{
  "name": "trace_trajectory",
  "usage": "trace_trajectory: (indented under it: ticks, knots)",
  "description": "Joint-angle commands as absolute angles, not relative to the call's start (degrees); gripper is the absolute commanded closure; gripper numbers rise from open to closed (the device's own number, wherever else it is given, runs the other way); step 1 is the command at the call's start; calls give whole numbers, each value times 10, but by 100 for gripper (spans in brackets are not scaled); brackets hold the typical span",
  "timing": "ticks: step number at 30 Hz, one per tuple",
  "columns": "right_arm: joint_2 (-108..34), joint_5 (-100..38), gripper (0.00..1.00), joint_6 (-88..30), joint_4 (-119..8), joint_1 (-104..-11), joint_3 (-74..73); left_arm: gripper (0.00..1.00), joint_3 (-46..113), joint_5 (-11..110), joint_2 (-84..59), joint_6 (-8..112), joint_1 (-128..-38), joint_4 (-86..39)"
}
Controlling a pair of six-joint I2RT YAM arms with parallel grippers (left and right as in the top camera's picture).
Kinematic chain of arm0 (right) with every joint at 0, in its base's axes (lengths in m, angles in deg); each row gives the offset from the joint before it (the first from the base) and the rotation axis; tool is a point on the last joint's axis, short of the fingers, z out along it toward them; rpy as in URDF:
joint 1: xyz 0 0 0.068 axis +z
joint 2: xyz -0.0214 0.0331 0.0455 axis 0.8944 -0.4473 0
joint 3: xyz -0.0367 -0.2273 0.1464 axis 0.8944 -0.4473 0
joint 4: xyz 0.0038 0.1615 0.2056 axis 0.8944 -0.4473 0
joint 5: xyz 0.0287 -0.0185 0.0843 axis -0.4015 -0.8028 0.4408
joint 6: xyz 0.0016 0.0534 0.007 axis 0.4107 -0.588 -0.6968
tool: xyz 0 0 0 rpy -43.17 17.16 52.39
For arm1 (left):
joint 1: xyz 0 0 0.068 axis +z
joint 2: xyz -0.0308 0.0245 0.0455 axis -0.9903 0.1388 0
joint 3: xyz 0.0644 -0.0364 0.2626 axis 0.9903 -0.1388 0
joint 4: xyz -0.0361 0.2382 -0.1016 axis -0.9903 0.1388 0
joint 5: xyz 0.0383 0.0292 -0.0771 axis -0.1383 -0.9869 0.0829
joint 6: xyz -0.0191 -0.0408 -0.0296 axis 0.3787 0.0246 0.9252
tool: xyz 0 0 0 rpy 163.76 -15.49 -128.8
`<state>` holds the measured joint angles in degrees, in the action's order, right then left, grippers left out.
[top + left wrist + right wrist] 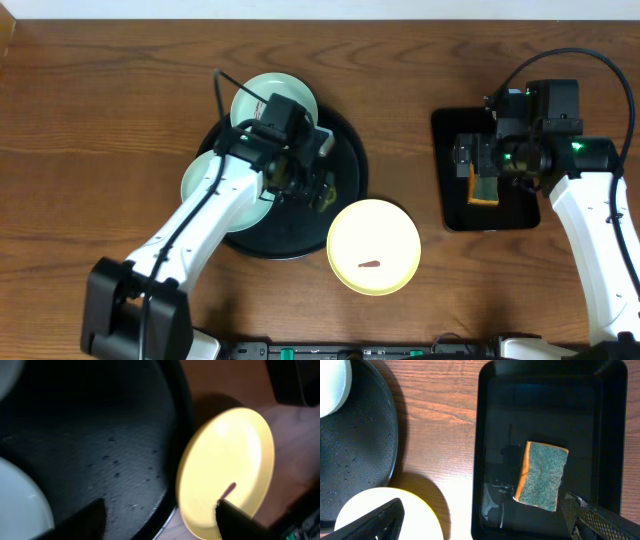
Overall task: Clean dirty plates on tray and stack at the side
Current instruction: 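Reach the left gripper down and grasp the yellow plate rim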
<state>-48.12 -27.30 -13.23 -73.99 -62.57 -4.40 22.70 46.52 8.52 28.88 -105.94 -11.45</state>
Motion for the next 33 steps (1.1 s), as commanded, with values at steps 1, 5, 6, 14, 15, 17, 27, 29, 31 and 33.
trace_trajectory:
  ticks: [1,5,6,14,15,17,27,29,31,33]
  knots:
    - [-476,-270,1,-138,-739,-629,-41,24,223,510,125,257,-1080,-123]
    - [-476,-270,1,-138,-741,-629,-41,27,223,514,169,257,-1105,-144]
    - [-476,-270,1,-138,-741,-629,-41,30,223,514,180,257,-1110,-150]
    - [-476,-270,1,-138,-740,-629,-41,43,223,514,223,257,-1131,-162]
    - [-476,-270,1,-138,-740,-629,-41,43,222,514,224,257,-1131,-162]
    - [-476,-270,1,-138,-740,-629,-41,43,219,512,225,257,-1132,-162]
    - [-476,-270,1,-138,-740,-629,-41,49,219,509,234,257,-1134,-169]
    - [-476,-270,1,-138,-740,-629,-41,49,218,510,234,257,-1135,-171]
    - [-476,-270,1,-138,-740,-629,-41,49,216,509,234,257,-1136,-174]
    - [-476,-270,1,-138,-740,-629,-41,49,207,509,234,257,-1138,-183]
